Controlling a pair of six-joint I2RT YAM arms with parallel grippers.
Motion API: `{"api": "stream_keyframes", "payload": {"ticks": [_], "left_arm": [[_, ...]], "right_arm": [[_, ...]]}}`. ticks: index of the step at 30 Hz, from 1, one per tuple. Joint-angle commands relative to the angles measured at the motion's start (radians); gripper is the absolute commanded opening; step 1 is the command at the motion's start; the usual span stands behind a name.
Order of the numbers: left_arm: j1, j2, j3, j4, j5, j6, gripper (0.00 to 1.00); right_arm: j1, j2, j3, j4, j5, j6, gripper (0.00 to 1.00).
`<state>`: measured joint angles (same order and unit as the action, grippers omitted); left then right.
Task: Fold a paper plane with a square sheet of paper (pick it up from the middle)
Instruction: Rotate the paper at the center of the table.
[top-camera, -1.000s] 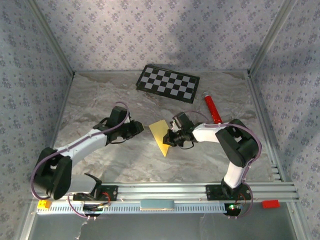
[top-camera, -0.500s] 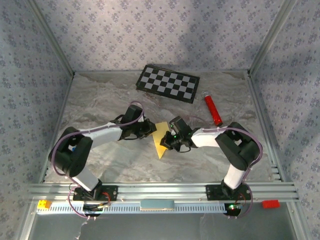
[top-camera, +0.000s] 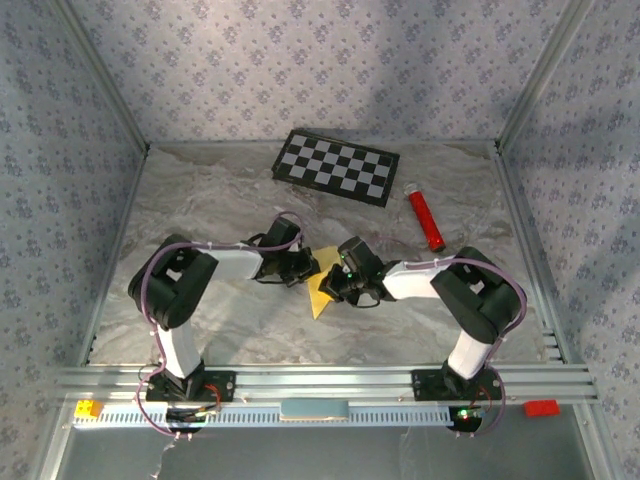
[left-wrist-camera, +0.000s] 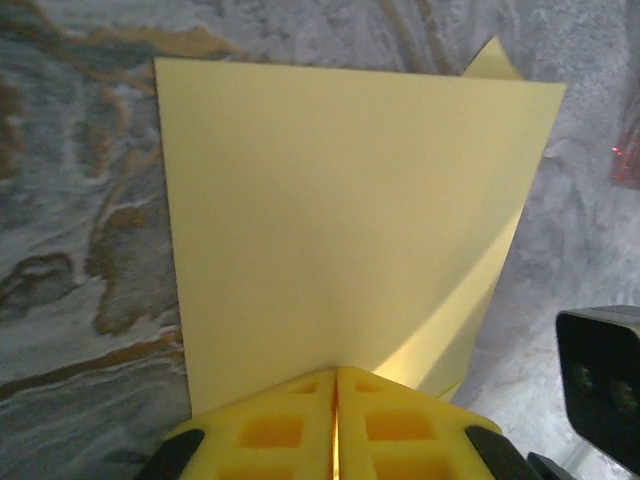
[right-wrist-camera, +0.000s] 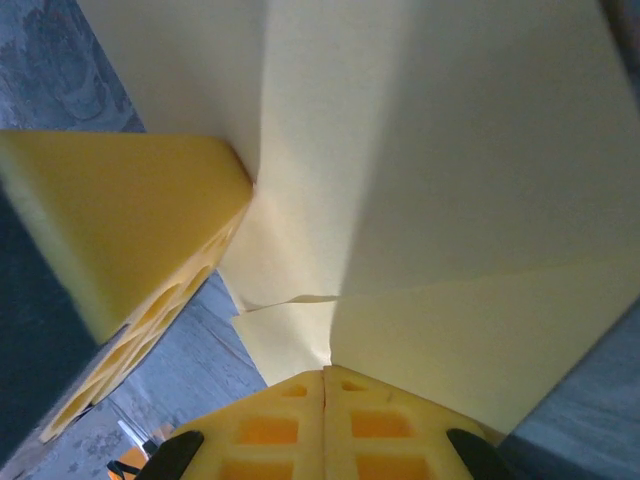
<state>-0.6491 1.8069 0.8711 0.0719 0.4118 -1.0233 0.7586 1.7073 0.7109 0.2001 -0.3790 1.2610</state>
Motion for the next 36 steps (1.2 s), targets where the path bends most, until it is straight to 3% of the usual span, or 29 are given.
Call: {"api": "stream_keyframes", "payload": {"ticks": [1,11,22,30,36], "left_arm": [[-0.007,0.031,-0.004,-0.016,-0.012,-0.003,0.07],[-0.007,0.016,-0.055,-0.046,-0.035,0.046,0.05],[-0.007,-0.012,-0.016,-0.074,-0.005,0.122,0.06],[-0.007,-0.036,0.005,-0.079,0.007,0.131,0.07],[-0.007,-0.113,0.016,-0.096,-0.033,0.107,0.15]], "right_arm": [[0.005,-0.031,-0.024,-0.081,0.039,-0.003,0.09],[-0.092,-0.148,-0.001,-0.216,0.044,-0.189,0.22],[-0.112,-0.022,0.120,-0.234,-0.120,-0.318,0.06],[-0.093,0.048,0.127,-0.256,-0.083,-0.295,0.03],[-0.075,0.058,0.059,-0.185,-0.036,-0.140,0.02]]}}
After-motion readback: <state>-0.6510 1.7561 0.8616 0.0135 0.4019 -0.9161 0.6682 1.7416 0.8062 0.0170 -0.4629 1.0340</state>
